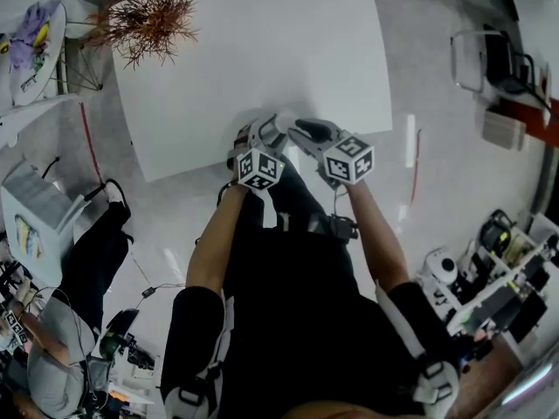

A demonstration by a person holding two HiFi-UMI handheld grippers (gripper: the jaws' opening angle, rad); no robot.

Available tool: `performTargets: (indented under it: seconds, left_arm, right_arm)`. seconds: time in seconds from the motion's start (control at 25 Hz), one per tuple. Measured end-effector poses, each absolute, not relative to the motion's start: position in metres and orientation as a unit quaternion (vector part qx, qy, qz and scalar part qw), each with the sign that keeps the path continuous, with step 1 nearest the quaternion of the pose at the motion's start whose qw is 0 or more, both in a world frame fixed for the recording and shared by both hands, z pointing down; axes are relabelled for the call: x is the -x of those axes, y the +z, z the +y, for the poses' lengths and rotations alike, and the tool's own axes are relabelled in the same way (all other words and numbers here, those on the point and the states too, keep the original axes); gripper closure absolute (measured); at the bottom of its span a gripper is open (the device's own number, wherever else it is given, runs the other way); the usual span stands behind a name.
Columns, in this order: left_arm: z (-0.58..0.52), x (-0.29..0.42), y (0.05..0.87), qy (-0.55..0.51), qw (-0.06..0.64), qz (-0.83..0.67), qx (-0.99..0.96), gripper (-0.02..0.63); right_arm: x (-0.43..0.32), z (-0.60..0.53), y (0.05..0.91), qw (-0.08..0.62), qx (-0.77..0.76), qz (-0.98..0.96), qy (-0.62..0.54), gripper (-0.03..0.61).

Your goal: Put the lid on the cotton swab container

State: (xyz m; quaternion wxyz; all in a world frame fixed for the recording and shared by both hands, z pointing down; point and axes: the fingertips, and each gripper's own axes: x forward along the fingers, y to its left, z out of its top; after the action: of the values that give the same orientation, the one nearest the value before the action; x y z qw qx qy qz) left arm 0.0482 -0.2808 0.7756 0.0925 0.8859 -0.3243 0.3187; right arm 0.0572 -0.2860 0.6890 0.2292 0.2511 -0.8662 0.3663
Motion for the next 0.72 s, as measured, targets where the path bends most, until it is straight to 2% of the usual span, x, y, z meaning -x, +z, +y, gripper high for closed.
performTargets:
  seconds: [0.28,0.48,0.72]
  left_arm:
    - [-0.281,-0.049,0.775,0.32,0.088,-0.325,-0.885,0.383]
    - [-0.281,-0.049,0.775,0.321,0.085,-0.326,-0.885,0.384]
    - [-0.281,-0.049,0.775,0.323,0.084,-0.325,-0.885,0.385]
  right_arm:
    - [-0.044,-0.279,0.699,0.274,-0.245,-0.86,0.353,0.476]
    - [-0.044,-0.276,0.705,0.332,-0.253,-0.859,0.296,0.477]
    - [-0.037,-0.274,0.705,0.372,-0.258,-0.854,0.257,0.509]
